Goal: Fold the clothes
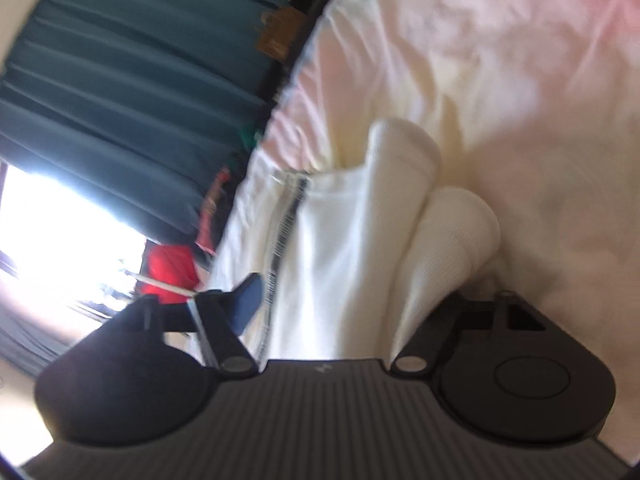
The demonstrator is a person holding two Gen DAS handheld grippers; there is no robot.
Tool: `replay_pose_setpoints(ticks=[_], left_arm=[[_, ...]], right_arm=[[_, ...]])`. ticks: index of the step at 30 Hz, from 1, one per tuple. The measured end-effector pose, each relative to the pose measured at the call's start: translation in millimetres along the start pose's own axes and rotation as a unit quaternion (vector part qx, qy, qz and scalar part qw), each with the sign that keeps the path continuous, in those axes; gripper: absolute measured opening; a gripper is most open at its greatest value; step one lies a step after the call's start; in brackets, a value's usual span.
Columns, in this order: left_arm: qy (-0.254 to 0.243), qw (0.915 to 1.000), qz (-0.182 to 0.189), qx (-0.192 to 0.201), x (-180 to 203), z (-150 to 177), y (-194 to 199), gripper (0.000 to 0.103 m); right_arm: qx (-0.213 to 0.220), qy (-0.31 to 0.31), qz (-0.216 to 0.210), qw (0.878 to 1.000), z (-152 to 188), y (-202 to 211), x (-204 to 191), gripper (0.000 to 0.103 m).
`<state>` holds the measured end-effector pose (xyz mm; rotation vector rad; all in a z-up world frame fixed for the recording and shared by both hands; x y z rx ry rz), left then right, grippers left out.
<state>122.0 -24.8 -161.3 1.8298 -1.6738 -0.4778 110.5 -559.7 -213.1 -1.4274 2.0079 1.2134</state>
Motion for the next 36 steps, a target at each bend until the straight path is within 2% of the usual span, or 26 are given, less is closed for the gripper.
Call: replay_pose_setpoints(ticks=[2, 3, 4, 6, 8, 11, 13, 15, 18, 20, 23, 25, 28, 30, 34, 35, 36], left_arm=[[0.0, 1.0, 0.0, -0.001, 0, 0, 0, 0.103], [-0.001, 1.0, 0.0, -0.001, 0, 0, 0, 0.103], [-0.001, 1.0, 0.0, -0.001, 0, 0, 0, 0.103], [-0.001, 1.0, -0.001, -0.001, 1, 0, 0, 0.103], [-0.002, 1.0, -0.002, -0.002, 1, -1, 0, 0.103], [0.0, 1.0, -0.003, -0.002, 1, -3, 1, 0.103], [0.01, 0.9999, -0.001, -0.003, -1, -5, 3, 0.103], [0.022, 0.9998, 0.002, -0.003, -5, -8, 6, 0.102], [0.046, 0.9989, 0.008, 0.004, -13, -16, 15, 0.101], [0.065, 0.9977, 0.011, 0.014, -21, -24, 24, 0.101], [0.11, 0.9934, 0.007, 0.031, -41, -38, 39, 0.101], [0.147, 0.9884, 0.014, 0.033, -56, -46, 44, 0.101], [0.196, 0.9799, 0.02, 0.031, -73, -54, 48, 0.101], [0.217, 0.9755, 0.024, 0.029, -81, -57, 48, 0.101], [0.227, 0.973, 0.036, 0.026, -84, -59, 48, 0.101], [0.226, 0.973, 0.04, 0.025, -84, -59, 48, 0.101], [0.225, 0.973, 0.044, 0.024, -82, -59, 47, 0.101]], right_arm=[[-0.022, 0.025, 0.028, 0.999, 4, -5, 0, 0.044], [-0.023, 0.036, 0.036, 0.998, 4, -6, -3, 0.028], [-0.024, 0.048, 0.044, 0.998, 4, -6, -5, 0.019], [-0.001, 0.075, 0.049, 0.996, -1, -1, -19, 0.014], [0.033, 0.132, 0.049, 0.99, -4, 11, -45, 0.013], [0.091, 0.24, 0.061, 0.965, -5, 33, -97, 0.012], [0.135, 0.337, 0.073, 0.929, 5, 50, -141, 0.012], [0.165, 0.409, 0.052, 0.896, 22, 63, -187, 0.013], [0.181, 0.504, 0.0, 0.845, 70, 77, -247, 0.013], [0.183, 0.575, -0.033, 0.797, 116, 84, -280, 0.013], [0.151, 0.658, -0.086, 0.732, 194, 92, -300, 0.012], [0.116, 0.703, -0.113, 0.693, 242, 92, -296, 0.012], [0.046, 0.774, -0.141, 0.615, 308, 87, -275, 0.012], [0.01, 0.8, -0.137, 0.584, 335, 83, -263, 0.012], [-0.015, 0.779, -0.136, 0.612, 323, 79, -258, 0.012], [-0.018, 0.775, -0.139, 0.617, 320, 80, -258, 0.012], [-0.019, 0.776, -0.14, 0.614, 320, 84, -260, 0.013]])
Point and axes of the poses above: each gripper's, at about its wrist camera, not at the fingertips, and y roughly against the way its jaws point, x to its right, z to its underside, the point moved 6 cm from there along -y, roughly the way its jaws point, and after that the axes turned 15 degrees about y, right-handed, at the moved point
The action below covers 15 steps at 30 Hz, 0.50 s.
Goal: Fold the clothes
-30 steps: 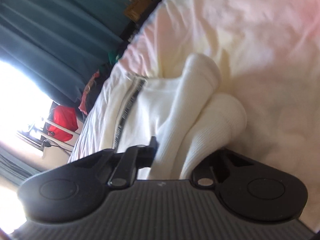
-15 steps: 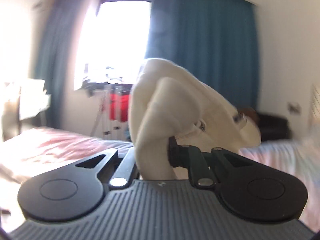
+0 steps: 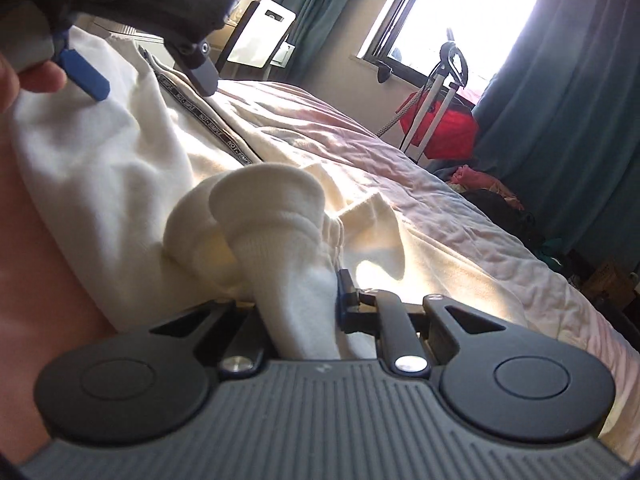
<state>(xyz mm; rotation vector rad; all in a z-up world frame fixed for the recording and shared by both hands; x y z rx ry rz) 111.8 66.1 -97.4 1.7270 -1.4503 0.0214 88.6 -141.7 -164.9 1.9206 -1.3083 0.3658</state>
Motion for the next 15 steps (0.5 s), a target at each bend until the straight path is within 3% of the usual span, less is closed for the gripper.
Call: replay_pose_setpoints(ticks=[6, 11, 15], left_arm=[[-0.012, 0.9995, 0.024, -0.015, 10, 9, -3, 0.101], [-0.028, 0.9983, 0.039, -0.033, 15, 19, -5, 0.101], [-0.017, 0.9976, 0.053, -0.04, 15, 20, -5, 0.101]], right_arm=[[-0.005, -0.005, -0.021, 1.0, -21, 4, -25, 0.014], [0.007, -0.132, -0.042, 0.99, -21, 8, 4, 0.013], [0.027, -0.267, -0.063, 0.961, -13, 16, 36, 0.013]])
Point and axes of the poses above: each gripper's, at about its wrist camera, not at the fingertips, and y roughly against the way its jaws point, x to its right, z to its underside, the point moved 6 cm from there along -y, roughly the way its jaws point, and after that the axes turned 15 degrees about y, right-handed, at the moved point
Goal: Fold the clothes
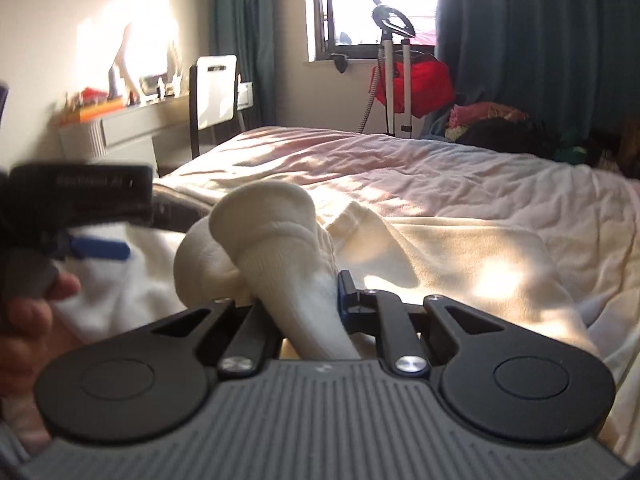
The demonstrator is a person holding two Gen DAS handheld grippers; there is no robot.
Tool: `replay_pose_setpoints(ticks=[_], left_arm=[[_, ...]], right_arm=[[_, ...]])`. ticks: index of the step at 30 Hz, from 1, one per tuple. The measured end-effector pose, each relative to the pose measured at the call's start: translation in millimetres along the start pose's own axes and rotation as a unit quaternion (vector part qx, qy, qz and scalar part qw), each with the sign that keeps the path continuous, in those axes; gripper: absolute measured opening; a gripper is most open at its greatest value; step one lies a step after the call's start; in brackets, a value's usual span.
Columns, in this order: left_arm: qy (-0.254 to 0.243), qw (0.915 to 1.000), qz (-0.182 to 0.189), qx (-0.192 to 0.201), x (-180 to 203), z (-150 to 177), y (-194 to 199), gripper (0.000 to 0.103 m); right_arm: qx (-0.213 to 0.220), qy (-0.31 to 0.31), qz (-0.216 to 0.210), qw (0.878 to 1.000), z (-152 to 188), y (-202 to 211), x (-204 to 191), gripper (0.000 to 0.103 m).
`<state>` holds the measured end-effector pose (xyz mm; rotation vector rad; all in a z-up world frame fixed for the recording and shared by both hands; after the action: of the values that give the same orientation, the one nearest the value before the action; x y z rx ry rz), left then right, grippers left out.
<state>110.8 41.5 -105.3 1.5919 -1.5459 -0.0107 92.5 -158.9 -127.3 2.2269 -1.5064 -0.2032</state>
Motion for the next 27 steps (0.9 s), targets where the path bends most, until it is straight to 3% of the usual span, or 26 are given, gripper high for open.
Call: replay_pose_setpoints(ticks=[2, 7, 9, 11, 13, 14, 16, 18, 21, 23, 25, 27], left_arm=[[0.003, 1.0, 0.001, 0.005, -1, -1, 1, 0.101], [0.004, 0.9998, 0.004, 0.021, -1, -5, 3, 0.101], [0.002, 0.9997, 0.006, 0.025, 0, -5, 5, 0.101], [-0.005, 0.9996, 0.007, 0.025, 1, -4, 7, 0.1], [-0.013, 0.9995, 0.009, 0.026, 3, -2, 10, 0.1], [-0.018, 0.9995, 0.01, 0.026, 4, -2, 11, 0.1], [-0.025, 0.9993, 0.017, 0.024, 8, -1, 16, 0.1], [-0.032, 0.9989, 0.024, 0.023, 12, -2, 23, 0.1], [-0.046, 0.9978, 0.042, 0.022, 19, -2, 34, 0.1], [-0.06, 0.9964, 0.058, 0.018, 25, 1, 41, 0.1], [-0.08, 0.9942, 0.071, 0.008, 34, 7, 43, 0.099], [-0.103, 0.9914, 0.082, -0.002, 43, 16, 45, 0.097]], right_arm=[[-0.004, -0.011, -0.012, 1.0, 1, 2, 2, 0.014], [-0.09, 0.064, -0.025, 0.994, 20, -21, -23, 0.016], [-0.094, 0.071, -0.034, 0.992, 19, -15, -26, 0.019], [-0.094, 0.062, -0.057, 0.992, 14, -9, -26, 0.038], [-0.095, 0.04, -0.1, 0.99, 11, -1, -26, 0.077], [-0.088, 0.029, -0.124, 0.988, 8, 7, -27, 0.082], [-0.072, 0.009, -0.172, 0.982, 4, 22, -30, 0.082], [-0.039, -0.013, -0.187, 0.981, -7, 39, -23, 0.082], [0.001, -0.081, -0.176, 0.981, -20, 49, 8, 0.082], [0.009, -0.151, -0.166, 0.974, -21, 42, 37, 0.081], [-0.006, -0.209, -0.147, 0.967, -15, 23, 63, 0.082], [-0.026, -0.222, -0.13, 0.966, -16, -5, 77, 0.078]])
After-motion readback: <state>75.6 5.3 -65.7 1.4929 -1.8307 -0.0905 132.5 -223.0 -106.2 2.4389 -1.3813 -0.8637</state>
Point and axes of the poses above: each gripper's, at about its wrist camera, not at the fingertips, and y roughly against the way its jaws point, x to its right, z to its underside, the point moved 6 cm from there along -y, roughly the way its jaws point, and after that the axes turned 15 degrees about y, right-handed, at the moved point
